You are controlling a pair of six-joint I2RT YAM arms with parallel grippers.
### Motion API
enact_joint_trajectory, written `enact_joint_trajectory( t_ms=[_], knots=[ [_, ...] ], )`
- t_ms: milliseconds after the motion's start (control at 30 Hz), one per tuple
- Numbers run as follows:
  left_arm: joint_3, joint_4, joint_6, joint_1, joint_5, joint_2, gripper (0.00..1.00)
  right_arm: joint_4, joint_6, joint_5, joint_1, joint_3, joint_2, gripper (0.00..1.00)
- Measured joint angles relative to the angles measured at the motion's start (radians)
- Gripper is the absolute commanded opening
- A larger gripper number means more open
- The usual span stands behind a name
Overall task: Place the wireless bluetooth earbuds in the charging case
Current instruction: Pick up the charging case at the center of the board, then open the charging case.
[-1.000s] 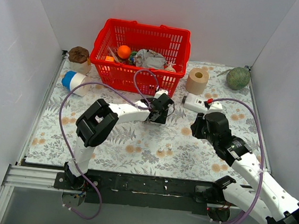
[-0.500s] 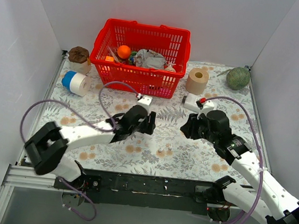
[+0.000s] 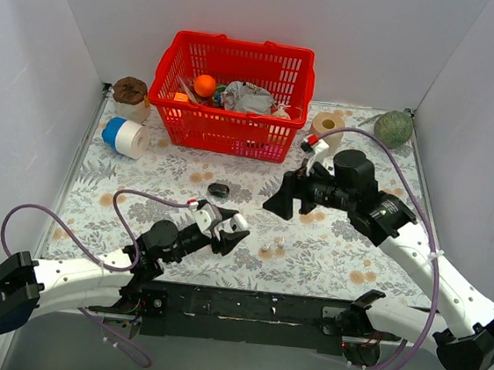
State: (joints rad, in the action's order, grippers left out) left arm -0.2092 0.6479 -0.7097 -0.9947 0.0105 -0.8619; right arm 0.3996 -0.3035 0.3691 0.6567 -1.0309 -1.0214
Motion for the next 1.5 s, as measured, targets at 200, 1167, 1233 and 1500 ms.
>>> enact_joint_trajectory(
  t_ms=[200, 1167, 1233, 1500],
  knots=[
    [-0.003, 0.044, 0.192, -0.063, 0.05, 0.006, 0.0, 0.066, -0.008, -0.093, 0.178, -0.084, -0.074, 0.89],
    [-0.035, 0.052, 0.389, -0.161, 0.165, 0.009, 0.0, 0.082, -0.055, -0.295, 0.291, -0.119, -0.24, 0.83],
    [-0.035, 0.048, 0.389, -0.161, 0.167, 0.013, 0.0, 0.082, -0.059, -0.302, 0.293, -0.119, -0.24, 0.83],
    [-0.035, 0.036, 0.39, -0.161, 0.181, 0.022, 0.0, 0.081, -0.061, -0.326, 0.295, -0.119, -0.232, 0.82]
  ],
)
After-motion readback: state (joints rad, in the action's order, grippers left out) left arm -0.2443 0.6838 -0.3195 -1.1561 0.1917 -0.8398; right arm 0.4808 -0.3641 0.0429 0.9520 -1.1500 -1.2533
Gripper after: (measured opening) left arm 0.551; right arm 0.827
